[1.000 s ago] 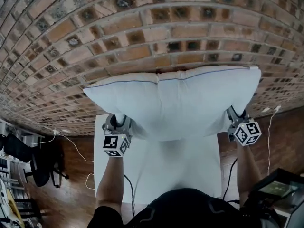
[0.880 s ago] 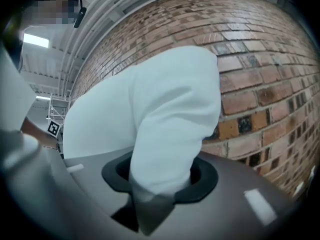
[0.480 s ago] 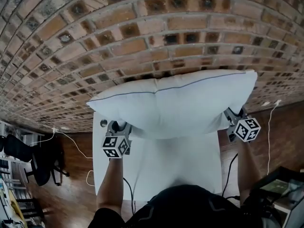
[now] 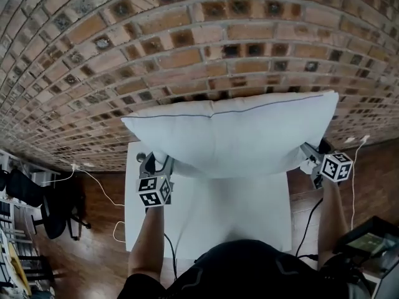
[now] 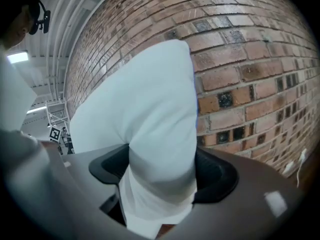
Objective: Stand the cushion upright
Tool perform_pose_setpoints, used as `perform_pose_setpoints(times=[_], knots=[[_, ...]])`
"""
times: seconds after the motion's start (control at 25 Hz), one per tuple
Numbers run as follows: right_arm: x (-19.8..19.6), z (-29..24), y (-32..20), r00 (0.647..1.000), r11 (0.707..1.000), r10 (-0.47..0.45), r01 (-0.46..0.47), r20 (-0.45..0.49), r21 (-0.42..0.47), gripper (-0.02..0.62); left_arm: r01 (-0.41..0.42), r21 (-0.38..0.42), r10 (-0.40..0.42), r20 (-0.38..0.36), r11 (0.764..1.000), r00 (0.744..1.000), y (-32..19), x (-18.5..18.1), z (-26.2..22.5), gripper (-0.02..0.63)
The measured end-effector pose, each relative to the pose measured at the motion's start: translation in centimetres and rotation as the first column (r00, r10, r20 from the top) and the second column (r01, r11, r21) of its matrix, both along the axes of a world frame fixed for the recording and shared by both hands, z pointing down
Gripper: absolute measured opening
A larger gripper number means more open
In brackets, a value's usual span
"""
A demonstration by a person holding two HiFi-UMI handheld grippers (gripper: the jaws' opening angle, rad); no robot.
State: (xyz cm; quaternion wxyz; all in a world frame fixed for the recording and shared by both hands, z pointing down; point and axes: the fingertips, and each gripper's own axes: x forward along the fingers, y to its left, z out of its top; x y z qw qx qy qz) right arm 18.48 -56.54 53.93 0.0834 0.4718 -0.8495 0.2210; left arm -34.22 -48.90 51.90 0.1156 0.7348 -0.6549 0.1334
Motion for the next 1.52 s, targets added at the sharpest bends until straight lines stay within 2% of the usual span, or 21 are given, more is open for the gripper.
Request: perform_pose_setpoints(times=[0.16, 0.28, 0.4, 0.48, 0.6, 0.68, 0.84, 0.88, 1.04, 1.24, 1.36, 1.52], knots=[[2.9, -0.4, 0.8, 0.999, 1.0, 0.027, -0.027, -0.034, 0.008, 0.405, -0.001, 0.017, 0.001, -0.001, 1.0, 1.0, 1.2, 0.3, -0.4, 0.241], [4.1, -1.3, 1.8, 0.997, 0.996, 0.08, -0.08, 0.007, 0.027, 0.402, 0.019, 0.016, -0.02, 0.015, 1.0, 1.0, 2.2, 0.1, -0.7, 0.231], [4.3, -2.4, 3.0, 0.993, 0.993, 0.106, -0.108, 0.045, 0.054, 0.399, 0.039, 0.035, -0.039, 0.007, 0.999, 0.999, 3.4, 0.5, -1.7, 0.197], [3.9, -3.2, 4.2, 0.993, 0.991, 0.106, -0.11, 0.049, 0.072, 0.395, 0.028, 0.072, -0.027, -0.002, 0.997, 1.0, 4.8, 1.2, -2.6, 0.146], [2.9, -4.8, 6.4, 0.992, 0.99, 0.094, -0.102, 0.08, 0.097, 0.39, -0.014, 0.137, 0.016, -0.012, 0.99, 1.0, 7.3, 2.6, -4.0, 0.138], [2.4, -5.6, 8.0, 0.991, 0.988, 0.093, -0.103, 0.098, 0.113, 0.382, -0.023, 0.151, 0.028, -0.028, 0.988, 0.999, 8.9, 3.4, -4.7, 0.137], [1.2, -6.2, 11.6, 0.998, 0.988, 0.055, -0.056, 0.011, 0.144, 0.36, -0.065, 0.173, 0.083, -0.099, 0.983, 0.992, 12.2, 5.5, -5.3, 0.123], [1.0, -6.5, 12.4, 0.999, 0.987, 0.041, -0.041, 0.006, 0.154, 0.355, -0.069, 0.174, 0.088, -0.106, 0.982, 0.99, 13.0, 5.9, -5.2, 0.12], [1.1, -7.8, 14.2, 0.996, 0.984, 0.025, -0.041, 0.091, 0.175, 0.328, -0.048, 0.168, 0.069, -0.119, 0.985, 0.991, 15.6, 6.6, -5.0, 0.116], [-0.3, -7.7, 16.7, 0.999, 0.982, -0.031, 0.025, 0.029, 0.185, 0.305, -0.03, 0.195, 0.051, -0.107, 0.98, 0.993, 18.1, 7.6, -5.5, 0.053], [-2.0, -8.3, 18.2, 0.996, 0.97, -0.076, 0.085, -0.046, 0.228, 0.254, -0.028, 0.207, 0.053, -0.119, 0.978, 0.991, 19.4, 8.3, -5.7, 0.0], [-3.0, -10.5, 20.0, 0.992, 0.952, -0.128, 0.125, -0.008, 0.278, 0.198, -0.067, 0.193, 0.097, -0.151, 0.979, 0.984, 20.7, 10.0, -6.0, 0.0]])
